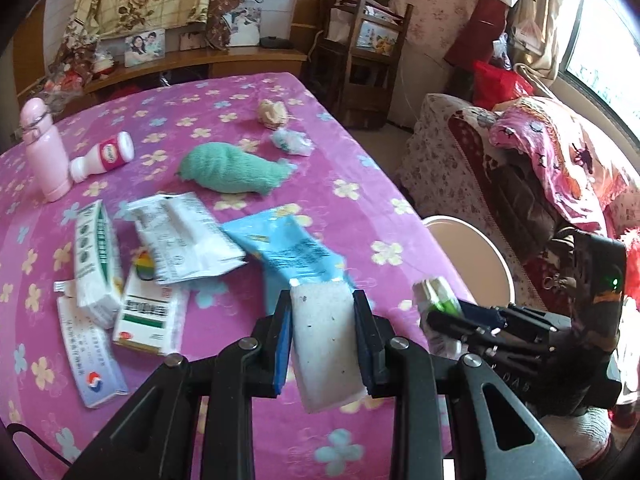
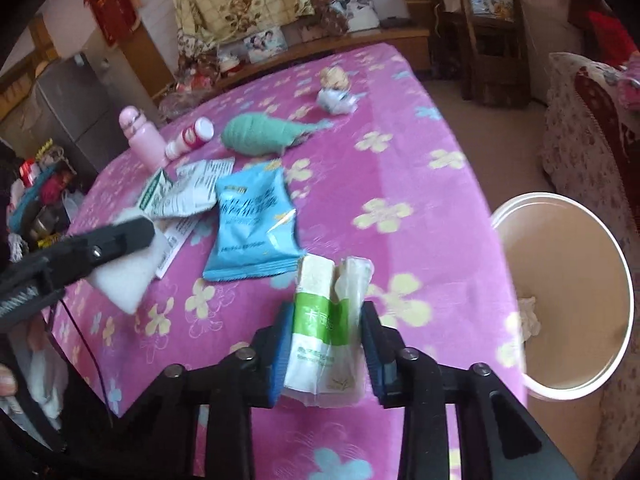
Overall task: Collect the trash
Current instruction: 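Carry the tissue pack with the right tool over the bucket, then open the right tool to drop the tissue pack while the left tool releases the sponge into the bucket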
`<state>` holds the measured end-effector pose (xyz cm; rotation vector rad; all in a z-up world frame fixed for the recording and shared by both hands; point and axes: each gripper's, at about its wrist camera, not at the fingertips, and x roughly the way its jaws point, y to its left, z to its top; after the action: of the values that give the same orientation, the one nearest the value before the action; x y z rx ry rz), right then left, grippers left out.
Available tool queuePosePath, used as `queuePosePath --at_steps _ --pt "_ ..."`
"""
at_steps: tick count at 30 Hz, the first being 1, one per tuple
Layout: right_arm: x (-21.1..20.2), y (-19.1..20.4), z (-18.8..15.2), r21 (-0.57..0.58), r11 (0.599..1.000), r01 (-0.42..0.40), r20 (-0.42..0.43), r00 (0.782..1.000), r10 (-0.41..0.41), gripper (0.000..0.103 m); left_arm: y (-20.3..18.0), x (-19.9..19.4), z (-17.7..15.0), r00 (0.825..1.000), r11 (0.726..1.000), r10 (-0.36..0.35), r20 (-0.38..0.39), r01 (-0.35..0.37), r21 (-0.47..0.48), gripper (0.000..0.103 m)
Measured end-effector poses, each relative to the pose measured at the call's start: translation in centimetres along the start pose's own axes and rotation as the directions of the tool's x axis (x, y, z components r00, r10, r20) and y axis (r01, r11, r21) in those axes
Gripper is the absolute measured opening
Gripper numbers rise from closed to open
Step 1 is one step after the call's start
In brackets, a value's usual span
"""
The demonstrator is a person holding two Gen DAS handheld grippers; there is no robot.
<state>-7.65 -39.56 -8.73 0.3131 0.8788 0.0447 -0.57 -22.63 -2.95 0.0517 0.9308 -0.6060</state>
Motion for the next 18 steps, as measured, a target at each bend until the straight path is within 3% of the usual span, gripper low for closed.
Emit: queuePosePath --at_steps 10,18 --pt "-3.8 -7.0 0.9 0.109 0.987 0.117 0.061 0.990 -0.124 0.031 -6.9 2.4 2.1 0.992 0.990 -0.126 -0.013 0.126 0.056 0.030" --pt "-4.7 -14.1 0.9 0.229 0.944 0.239 0.054 0.965 -0.257 0.031 -12.9 6.0 4.0 0.972 0.968 -0.228 -0.053 0.232 0.092 0.031"
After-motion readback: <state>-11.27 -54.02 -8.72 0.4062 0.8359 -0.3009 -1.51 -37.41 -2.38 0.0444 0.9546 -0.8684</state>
